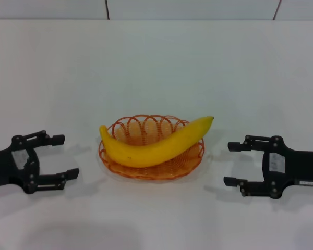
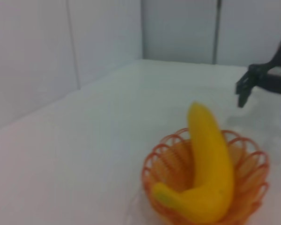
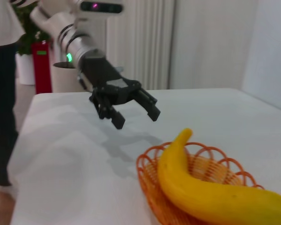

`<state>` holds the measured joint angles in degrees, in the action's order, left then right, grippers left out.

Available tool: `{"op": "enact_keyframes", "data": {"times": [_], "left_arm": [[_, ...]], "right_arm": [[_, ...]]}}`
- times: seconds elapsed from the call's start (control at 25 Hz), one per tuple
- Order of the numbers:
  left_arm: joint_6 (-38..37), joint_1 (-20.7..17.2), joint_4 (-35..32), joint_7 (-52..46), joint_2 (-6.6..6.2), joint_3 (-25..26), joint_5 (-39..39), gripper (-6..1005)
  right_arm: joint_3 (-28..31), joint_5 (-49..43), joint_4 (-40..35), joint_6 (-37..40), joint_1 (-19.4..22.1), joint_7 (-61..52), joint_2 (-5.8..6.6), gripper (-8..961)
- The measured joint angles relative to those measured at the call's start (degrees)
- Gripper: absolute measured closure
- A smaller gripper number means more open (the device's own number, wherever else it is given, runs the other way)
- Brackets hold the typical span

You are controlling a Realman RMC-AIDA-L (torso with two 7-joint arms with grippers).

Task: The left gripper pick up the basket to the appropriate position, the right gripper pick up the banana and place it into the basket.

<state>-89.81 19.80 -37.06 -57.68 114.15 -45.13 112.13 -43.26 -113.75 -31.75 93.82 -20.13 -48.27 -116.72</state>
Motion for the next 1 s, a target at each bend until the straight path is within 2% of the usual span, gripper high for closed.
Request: {"op": "enact_keyframes", "data": {"times": [0.08,0.16,0.4,1.0], "left_arm": [[1.34,-0.12,0.3,2.53,0.98,0.86,0.1,120],[2.11,-0.04,1.15,4.47,1.3,1.03,-0.13,120],[3.03,0.92,3.05,7.21,1.51,1.1,-0.28,121],[2.81,0.84,3.09,7.5,1.86,1.11,-0.13,121]], "right_arm": [[1.19,0.02,1.96,-0.9,-0.43,1.7,0.0,213],[1.58,0.02,3.23,-1.54,-0.89,2.76,0.0,213],[1.68,0.02,4.59,-3.01,-1.43,3.42,-0.03,213],[1.69,0.03,5.38,-2.98,-1.88,3.72,0.0,213]]}}
